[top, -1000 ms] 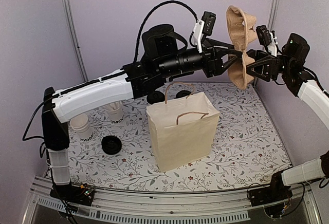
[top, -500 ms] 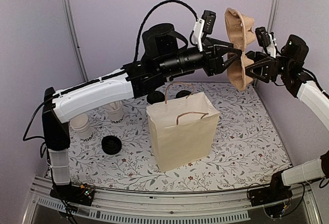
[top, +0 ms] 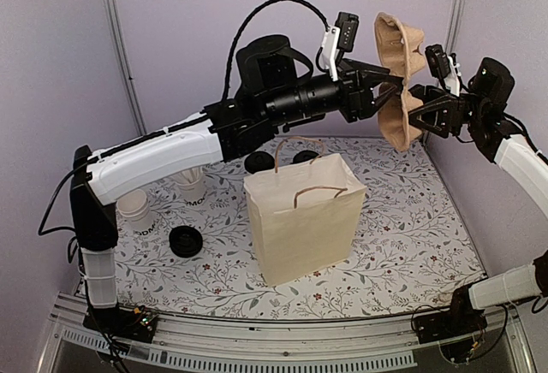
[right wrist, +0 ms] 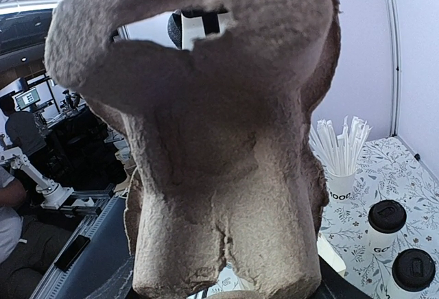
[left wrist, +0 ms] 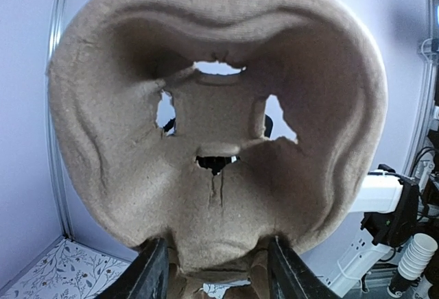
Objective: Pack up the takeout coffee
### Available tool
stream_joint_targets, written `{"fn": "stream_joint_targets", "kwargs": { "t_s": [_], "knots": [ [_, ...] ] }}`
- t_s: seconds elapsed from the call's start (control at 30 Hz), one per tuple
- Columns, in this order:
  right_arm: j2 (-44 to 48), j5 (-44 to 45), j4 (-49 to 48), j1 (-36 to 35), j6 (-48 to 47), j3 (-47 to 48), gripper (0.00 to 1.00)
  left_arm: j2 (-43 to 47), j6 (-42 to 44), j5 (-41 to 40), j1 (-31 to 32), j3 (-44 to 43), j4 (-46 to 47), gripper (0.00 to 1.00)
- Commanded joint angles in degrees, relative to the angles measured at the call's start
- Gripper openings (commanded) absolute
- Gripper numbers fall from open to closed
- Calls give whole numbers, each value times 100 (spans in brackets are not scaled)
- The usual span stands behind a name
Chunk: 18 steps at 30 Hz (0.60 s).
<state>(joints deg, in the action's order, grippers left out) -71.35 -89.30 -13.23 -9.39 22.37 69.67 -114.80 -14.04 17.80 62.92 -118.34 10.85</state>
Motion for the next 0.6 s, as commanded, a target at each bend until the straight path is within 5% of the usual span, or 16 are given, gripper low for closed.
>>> {"fn": "stream_joint_targets", "kwargs": {
  "t_s": [0.0, 0.33, 0.57],
  "knots": [
    [2, -1032, -96, -35, 116, -22, 63, -95, -73, -26, 98, -164, -127, 50],
    [34, -1035, -117, -34, 145, -40, 63, -144, -116, 61, 95, -232, -92, 37],
    [-22, -1215, -161, 309, 190, 66, 81, 253, 115, -104, 45, -31, -198, 35]
  ]
}}
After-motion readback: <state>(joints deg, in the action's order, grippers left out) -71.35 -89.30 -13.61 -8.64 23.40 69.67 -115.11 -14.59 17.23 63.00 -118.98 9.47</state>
